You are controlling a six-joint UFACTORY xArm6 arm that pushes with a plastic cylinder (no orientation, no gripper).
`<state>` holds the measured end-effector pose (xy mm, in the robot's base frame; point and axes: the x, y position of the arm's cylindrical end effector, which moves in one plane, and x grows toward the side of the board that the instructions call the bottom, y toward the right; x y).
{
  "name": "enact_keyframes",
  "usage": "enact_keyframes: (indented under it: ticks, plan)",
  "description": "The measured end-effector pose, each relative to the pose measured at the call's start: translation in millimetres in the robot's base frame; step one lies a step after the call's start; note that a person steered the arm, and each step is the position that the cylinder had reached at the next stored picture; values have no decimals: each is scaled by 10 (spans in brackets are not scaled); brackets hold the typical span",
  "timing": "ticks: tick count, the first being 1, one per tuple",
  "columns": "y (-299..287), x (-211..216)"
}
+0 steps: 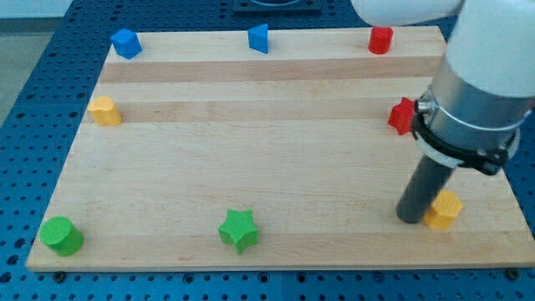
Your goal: Put the yellow hexagon on the bottom right of the board
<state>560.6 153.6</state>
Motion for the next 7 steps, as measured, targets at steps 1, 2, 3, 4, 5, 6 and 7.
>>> enact_keyframes:
  ticks: [1, 2, 3, 4, 5, 6, 7]
  plan:
    - [-41, -143]
    - [65, -147]
    - [187, -109]
    - [190, -86]
    - [196, 36]
    - [228, 114]
    - [245, 117]
